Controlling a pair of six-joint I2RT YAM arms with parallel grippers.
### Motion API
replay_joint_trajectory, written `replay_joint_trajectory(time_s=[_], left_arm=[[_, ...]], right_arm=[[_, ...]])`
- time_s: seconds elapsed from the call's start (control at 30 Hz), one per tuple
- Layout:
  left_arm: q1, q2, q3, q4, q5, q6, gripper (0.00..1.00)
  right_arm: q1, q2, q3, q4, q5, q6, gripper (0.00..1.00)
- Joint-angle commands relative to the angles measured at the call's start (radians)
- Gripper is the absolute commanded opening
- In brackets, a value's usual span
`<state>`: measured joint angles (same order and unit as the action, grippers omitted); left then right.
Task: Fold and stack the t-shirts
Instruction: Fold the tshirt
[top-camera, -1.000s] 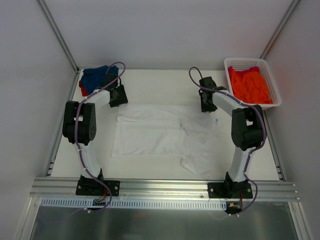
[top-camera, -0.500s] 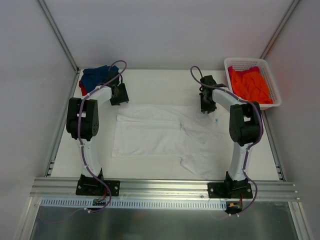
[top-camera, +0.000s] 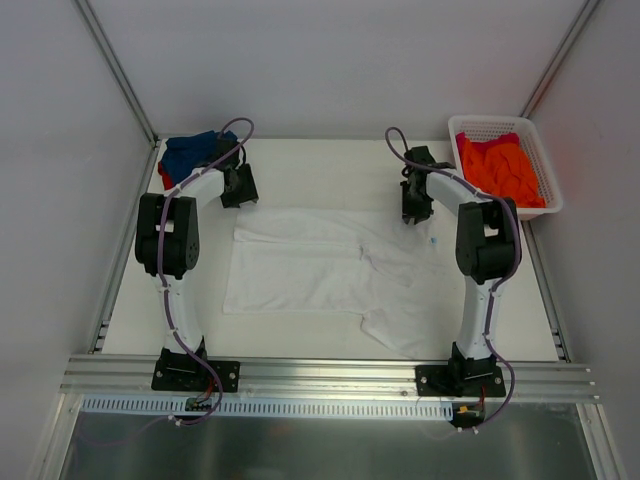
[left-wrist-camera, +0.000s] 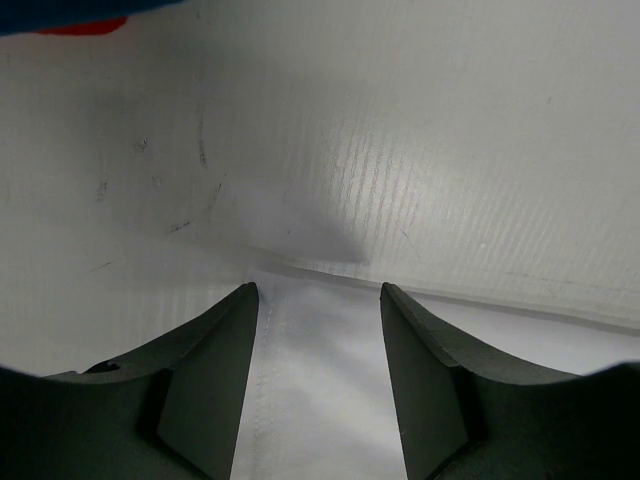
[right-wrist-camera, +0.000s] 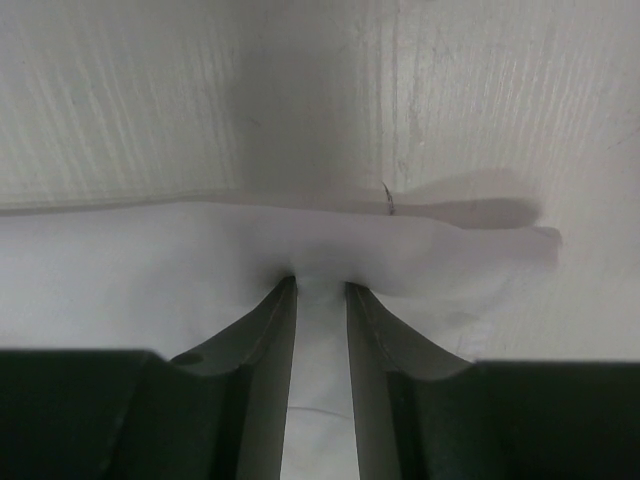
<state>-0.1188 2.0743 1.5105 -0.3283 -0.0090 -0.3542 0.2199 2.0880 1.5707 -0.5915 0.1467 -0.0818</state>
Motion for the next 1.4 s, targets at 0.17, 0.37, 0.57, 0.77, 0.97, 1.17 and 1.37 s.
replay_joint_trajectory(time_s=[0.17, 0.37, 0.57, 0.77, 0.97, 1.17, 1.37], left_arm=[[-0.004, 0.009, 0.051, -0.023, 0.006, 0.015, 0.53], [-0.001, 0.029, 0.074, -0.026, 0.03, 0.012, 0.53], [0.001, 0.069, 0.123, -0.035, 0.043, 0.011, 0.53], [0.007, 0.116, 0.194, -0.048, 0.049, 0.014, 0.54], [0.011, 0.153, 0.261, -0.061, 0.053, 0.018, 0.54], [0.015, 0.185, 0.324, -0.069, 0.06, 0.017, 0.55], [0.016, 0.158, 0.326, -0.071, 0.057, 0.021, 0.55]], right_arm=[[-0.016, 0.069, 0.1, -0.082, -0.085, 0.016, 0.32], [-0.03, 0.115, 0.17, -0.136, -0.094, 0.017, 0.34], [-0.044, 0.152, 0.23, -0.169, -0.128, 0.024, 0.34], [-0.057, 0.187, 0.298, -0.186, -0.136, 0.027, 0.34], [-0.071, 0.214, 0.367, -0.2, -0.173, 0.033, 0.34], [-0.082, 0.247, 0.422, -0.212, -0.182, 0.042, 0.34], [-0.085, 0.244, 0.453, -0.209, -0.18, 0.04, 0.34]])
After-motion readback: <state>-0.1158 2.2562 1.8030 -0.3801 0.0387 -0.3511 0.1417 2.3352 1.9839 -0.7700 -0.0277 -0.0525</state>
